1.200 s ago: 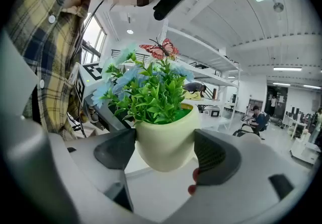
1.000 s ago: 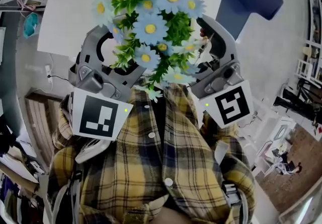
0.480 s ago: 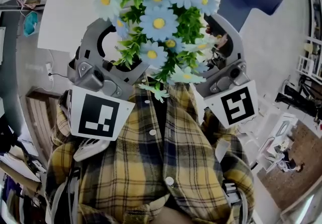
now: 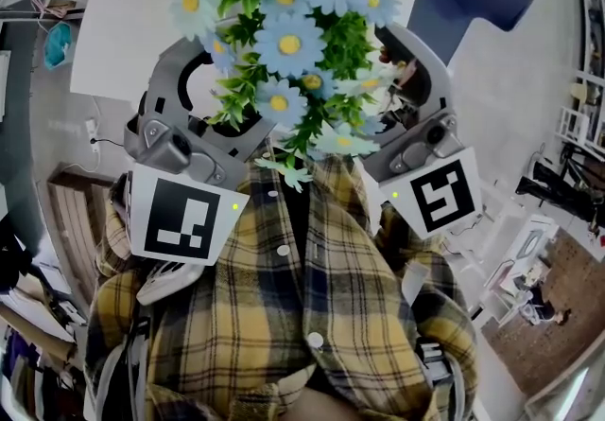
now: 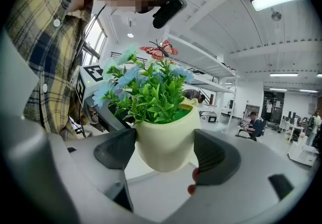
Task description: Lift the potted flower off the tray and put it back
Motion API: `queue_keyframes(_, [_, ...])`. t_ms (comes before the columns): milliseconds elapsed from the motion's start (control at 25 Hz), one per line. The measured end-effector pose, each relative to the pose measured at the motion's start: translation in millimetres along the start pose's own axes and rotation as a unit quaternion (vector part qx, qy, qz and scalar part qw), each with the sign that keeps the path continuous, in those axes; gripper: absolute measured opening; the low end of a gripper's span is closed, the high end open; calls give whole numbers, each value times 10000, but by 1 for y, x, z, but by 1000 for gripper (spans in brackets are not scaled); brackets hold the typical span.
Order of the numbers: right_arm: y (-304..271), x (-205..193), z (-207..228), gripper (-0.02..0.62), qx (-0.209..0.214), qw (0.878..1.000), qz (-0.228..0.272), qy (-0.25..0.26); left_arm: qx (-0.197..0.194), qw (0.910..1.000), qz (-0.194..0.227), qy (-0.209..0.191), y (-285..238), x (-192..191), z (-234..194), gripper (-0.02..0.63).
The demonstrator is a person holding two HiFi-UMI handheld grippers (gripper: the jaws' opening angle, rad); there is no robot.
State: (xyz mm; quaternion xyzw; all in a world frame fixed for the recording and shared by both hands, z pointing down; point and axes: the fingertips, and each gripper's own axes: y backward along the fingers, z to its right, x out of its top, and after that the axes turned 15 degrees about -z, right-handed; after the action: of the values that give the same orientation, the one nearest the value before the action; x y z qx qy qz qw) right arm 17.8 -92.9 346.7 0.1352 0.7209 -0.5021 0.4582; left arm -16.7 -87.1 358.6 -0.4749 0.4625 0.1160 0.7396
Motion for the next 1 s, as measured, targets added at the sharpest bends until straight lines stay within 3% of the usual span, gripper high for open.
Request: queue_keyframes(1000, [0,1,0,351,-7,10000,20,-26,21,10000,-17,-21,0,0,-1,314])
